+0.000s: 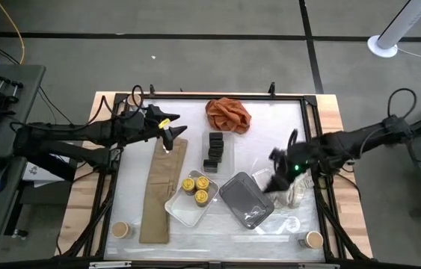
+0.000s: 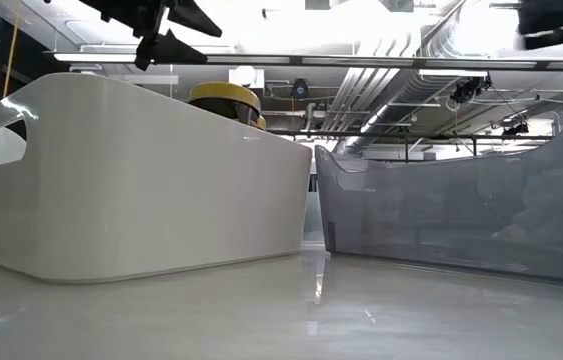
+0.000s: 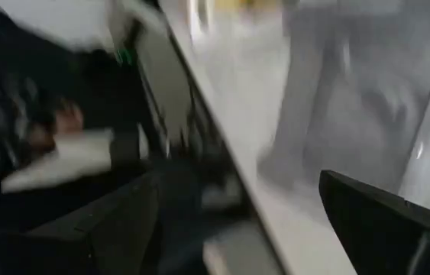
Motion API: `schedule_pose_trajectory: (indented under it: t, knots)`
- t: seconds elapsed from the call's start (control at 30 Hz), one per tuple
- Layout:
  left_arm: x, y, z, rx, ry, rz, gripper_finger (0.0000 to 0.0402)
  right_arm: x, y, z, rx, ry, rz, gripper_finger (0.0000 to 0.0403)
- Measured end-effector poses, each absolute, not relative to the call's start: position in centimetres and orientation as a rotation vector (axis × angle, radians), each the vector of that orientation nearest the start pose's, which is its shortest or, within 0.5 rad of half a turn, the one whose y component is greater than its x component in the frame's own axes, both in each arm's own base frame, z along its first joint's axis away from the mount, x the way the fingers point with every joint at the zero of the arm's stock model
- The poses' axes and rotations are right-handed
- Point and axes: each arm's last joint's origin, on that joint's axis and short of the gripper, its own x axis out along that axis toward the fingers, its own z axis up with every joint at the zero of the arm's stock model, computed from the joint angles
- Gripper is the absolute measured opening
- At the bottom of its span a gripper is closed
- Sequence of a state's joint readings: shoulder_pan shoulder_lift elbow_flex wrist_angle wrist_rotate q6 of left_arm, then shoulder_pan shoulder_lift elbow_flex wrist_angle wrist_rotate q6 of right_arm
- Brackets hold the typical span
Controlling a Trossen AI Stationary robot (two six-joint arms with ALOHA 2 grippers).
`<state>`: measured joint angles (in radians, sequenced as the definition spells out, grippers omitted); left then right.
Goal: Sort spices by type
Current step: Put the bottom right gold seasoning bottle into the black transparent bin
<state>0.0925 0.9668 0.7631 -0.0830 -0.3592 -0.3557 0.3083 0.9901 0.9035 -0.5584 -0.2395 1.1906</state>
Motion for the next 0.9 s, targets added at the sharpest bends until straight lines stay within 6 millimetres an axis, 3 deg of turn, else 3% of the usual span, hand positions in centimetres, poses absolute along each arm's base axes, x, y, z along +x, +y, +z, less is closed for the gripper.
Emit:
schedule_pose_trajectory:
  t: [0.13,0.33,0.63,0.9]
  knots:
    - [21.1,3.0,30.3,-0.308,0.203,0.496,0.0274,17.7,9.8,28.5,1.119,1.216,0.053,0.0353]
    - [21.1,3.0,30.3,-0.296,0.206,0.496,0.0274,14.9,13.2,26.1,1.135,1.669,-0.157,0.0353]
    - [21.1,3.0,30.3,-0.215,0.228,0.481,0.0274,13.5,16.2,25.0,1.244,1.854,-0.422,0.0353]
    - [21.2,3.1,30.3,-0.231,0.238,0.415,0.0274,14.1,17.2,24.4,1.321,1.893,-0.501,0.0353]
